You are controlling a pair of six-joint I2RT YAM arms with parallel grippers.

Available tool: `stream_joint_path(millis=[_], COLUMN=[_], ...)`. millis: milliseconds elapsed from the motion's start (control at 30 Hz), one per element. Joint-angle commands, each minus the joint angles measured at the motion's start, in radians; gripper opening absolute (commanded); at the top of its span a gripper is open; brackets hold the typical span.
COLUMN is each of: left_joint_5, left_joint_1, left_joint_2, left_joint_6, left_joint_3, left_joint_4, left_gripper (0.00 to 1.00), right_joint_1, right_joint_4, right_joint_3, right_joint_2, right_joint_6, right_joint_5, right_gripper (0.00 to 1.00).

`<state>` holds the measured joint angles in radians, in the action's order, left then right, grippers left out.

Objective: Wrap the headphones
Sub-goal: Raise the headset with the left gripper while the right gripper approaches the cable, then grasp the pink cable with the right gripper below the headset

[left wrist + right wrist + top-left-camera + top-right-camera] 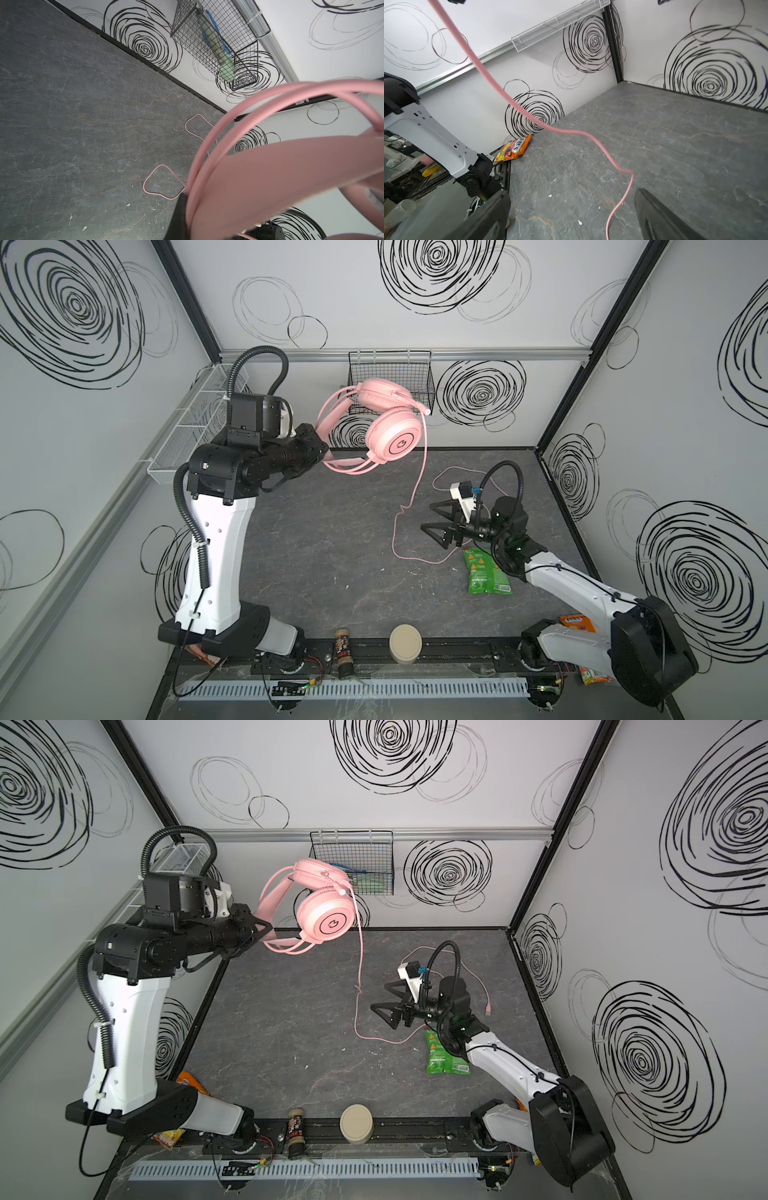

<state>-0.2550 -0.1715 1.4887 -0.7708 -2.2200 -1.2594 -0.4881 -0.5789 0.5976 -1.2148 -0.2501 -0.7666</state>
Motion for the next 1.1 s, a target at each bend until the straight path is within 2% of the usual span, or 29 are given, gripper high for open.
stream_joint_path(millis=[0,267,567,933,1067], left_joint_5=[-0.07,-0.1,-0.094,-0.093,-0.091], left_joint_1=[0.01,0.01,0.002,0.0,0.003], left_joint_2=[-0.001,0.01,-0.017,-0.013,-0.013], left_joint_6=[-0.049,-0.092,-0.12,-0.139,-0.139], left_joint_3=[-0.033,-0.028,0.04,0.043,0.043], left_joint_4=[0.088,0.103,0.129,0.138,0.136], left_gripper=[0.0,0.0,0.0,0.0,0.0], right_joint_1=[-0.004,-0.039,-0.091,-0.125,-0.132], right_joint_4=[-0.105,-0.213,-0.272,-0.316,-0.318], right_joint_3=[-0.006,-0.016,0.137,0.289,0.296], right_joint_2=[-0.028,-0.118,-0.336,-0.504,-0.532], right_joint_6=[-0.006,0.088,0.109,0.103,0.1], right_joint_5=[-0.015,0.005,0.056,0.015,-0.003], right_gripper=[0.97,0.97,0.97,1.0,0.89])
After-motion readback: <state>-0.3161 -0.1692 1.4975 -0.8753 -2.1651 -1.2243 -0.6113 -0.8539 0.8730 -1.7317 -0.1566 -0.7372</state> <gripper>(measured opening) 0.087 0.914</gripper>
